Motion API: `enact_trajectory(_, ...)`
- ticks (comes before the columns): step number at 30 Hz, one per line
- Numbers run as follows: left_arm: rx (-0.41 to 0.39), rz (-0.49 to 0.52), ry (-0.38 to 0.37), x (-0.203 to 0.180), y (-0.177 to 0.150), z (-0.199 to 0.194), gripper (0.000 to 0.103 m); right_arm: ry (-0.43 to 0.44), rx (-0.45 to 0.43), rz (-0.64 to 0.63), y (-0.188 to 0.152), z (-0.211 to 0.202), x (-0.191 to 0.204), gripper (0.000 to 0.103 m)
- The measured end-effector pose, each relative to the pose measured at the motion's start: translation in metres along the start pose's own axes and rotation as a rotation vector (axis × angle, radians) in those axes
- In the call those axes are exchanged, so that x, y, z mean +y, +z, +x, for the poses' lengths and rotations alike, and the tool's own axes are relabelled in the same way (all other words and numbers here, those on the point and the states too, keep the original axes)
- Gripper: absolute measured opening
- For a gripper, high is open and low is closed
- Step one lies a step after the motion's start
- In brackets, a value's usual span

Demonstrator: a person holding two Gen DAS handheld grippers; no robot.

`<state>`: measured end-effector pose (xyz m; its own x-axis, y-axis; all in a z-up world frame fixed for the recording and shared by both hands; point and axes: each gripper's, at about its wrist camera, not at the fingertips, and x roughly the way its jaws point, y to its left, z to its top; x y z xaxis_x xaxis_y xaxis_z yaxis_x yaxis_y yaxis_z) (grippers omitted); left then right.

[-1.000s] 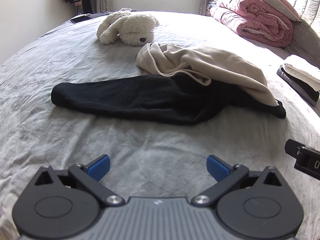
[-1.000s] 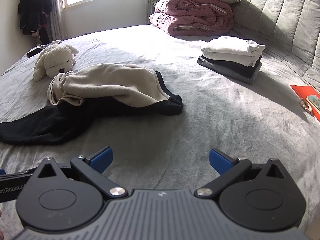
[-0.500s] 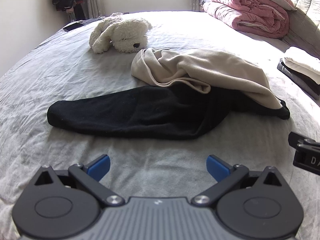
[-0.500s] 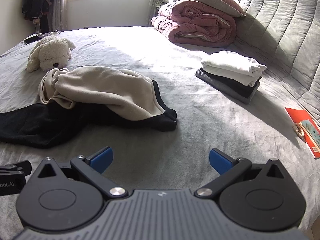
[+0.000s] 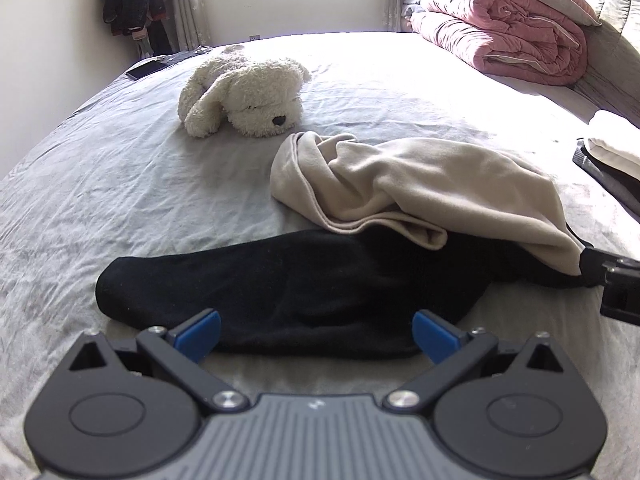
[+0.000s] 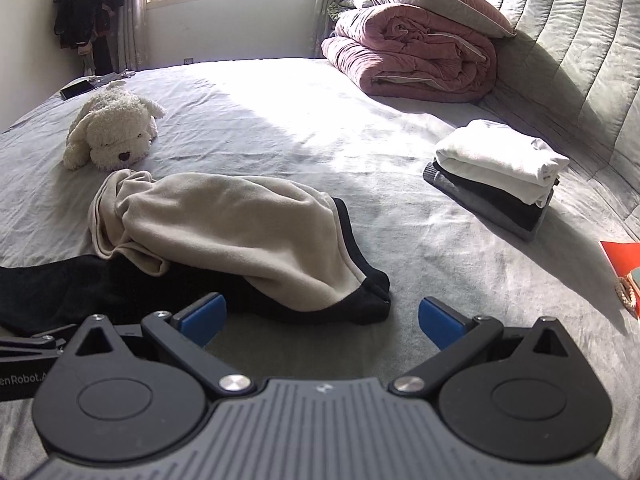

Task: Fold clothes
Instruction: 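Close the right gripper on the beige fleece edge while the left gripper approaches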

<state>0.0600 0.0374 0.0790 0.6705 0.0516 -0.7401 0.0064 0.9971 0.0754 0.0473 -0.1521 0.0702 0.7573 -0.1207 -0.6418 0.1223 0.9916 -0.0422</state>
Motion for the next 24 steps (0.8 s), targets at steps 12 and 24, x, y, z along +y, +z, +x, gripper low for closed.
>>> enact_trajectory(12,0.09,-0.037,0.0,0.019,0.003,0.06,0.102,0.127,0.023,-0.047,0.014,0.048,0.015,0.103)
enact_trajectory(24,0.082,-0.048,-0.012,0.02,-0.001,0.081,0.103,0.185,0.069,-0.045,0.012,0.085,0.012,0.103)
